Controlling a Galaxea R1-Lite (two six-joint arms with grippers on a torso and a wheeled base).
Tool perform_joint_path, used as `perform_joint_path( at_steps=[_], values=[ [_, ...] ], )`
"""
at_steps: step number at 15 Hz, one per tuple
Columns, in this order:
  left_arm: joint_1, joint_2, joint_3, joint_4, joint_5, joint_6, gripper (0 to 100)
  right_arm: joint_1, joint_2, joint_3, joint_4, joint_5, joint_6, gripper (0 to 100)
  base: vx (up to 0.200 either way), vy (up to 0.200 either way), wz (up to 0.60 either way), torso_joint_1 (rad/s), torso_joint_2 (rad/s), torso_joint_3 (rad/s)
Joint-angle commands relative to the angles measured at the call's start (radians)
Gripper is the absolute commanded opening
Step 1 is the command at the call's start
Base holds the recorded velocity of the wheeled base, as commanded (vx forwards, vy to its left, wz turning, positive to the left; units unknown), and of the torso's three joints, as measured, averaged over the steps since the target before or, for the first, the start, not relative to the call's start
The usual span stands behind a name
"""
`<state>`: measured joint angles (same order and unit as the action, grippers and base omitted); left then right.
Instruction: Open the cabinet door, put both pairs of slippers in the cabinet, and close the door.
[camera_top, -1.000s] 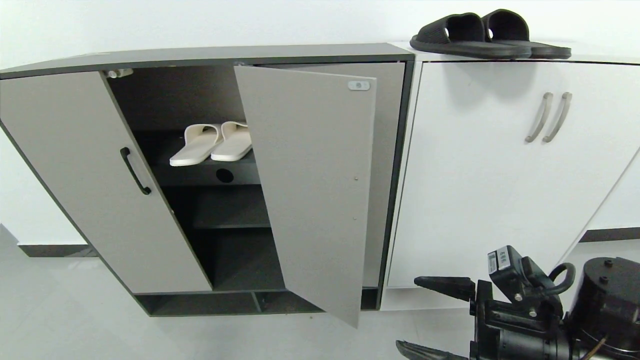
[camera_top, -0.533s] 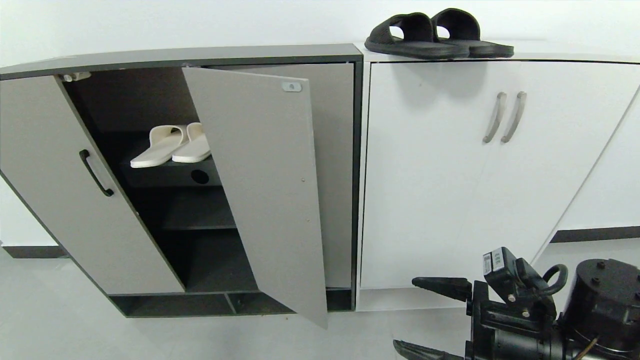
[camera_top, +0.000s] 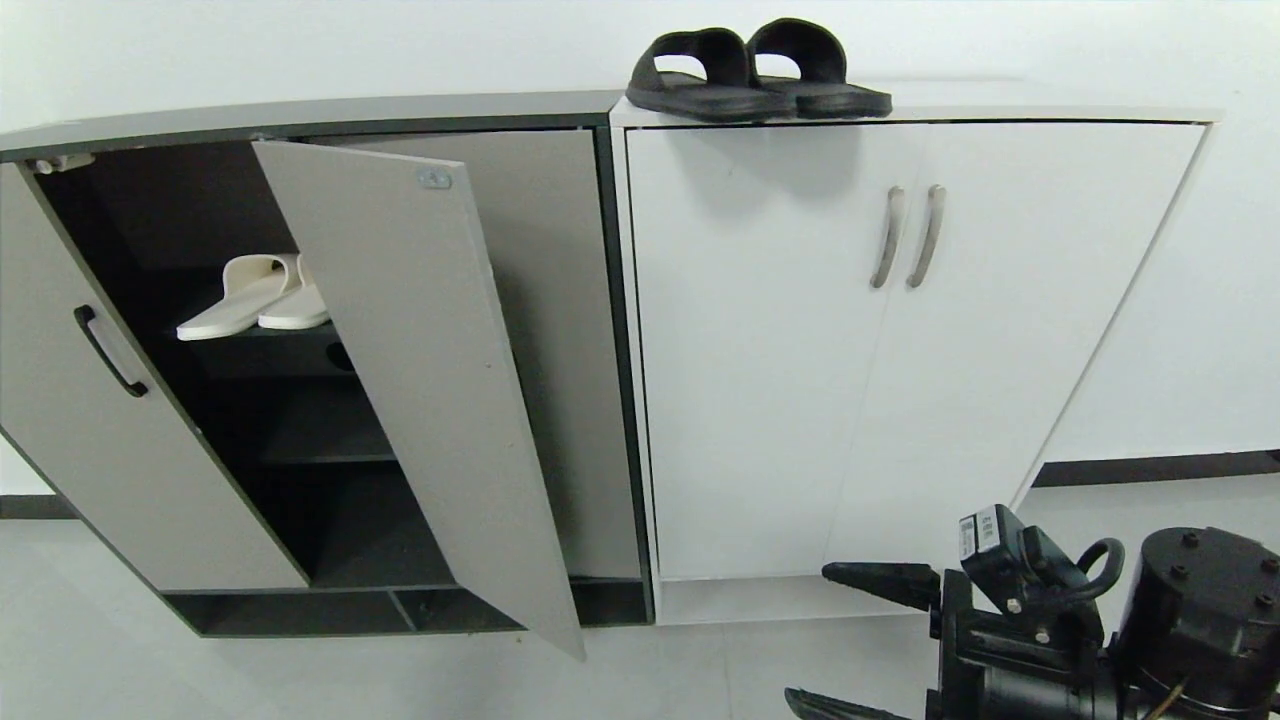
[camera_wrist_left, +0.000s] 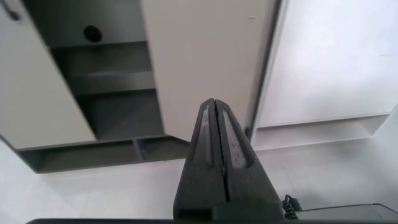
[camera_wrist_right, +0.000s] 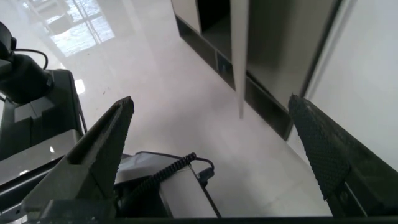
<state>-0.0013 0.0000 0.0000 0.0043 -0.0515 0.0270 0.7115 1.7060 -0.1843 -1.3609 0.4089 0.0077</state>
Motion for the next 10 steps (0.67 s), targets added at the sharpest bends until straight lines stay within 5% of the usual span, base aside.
perform_joint_path(
  at_steps=[1,8,10],
  values=[
    [0.0,0.002,0.0,-0.001,0.001,-0.007,0,0.002,0.003,0.003,0.0,0.001,0.0,100,0.2,0.0,0.0,0.002,0.0,0.007],
    [0.0,0.002,0.0,-0.001,0.001,-0.006,0,0.005,0.003,0.003,0.0,0.001,0.0,100,0.2,0.0,0.0,0.004,0.0,0.002],
    [0.001,0.002,0.0,0.0,0.001,-0.006,0,0.005,0.003,0.005,0.0,-0.001,0.0,100,0.0,0.0,0.0,0.0,0.0,0.0]
  ],
)
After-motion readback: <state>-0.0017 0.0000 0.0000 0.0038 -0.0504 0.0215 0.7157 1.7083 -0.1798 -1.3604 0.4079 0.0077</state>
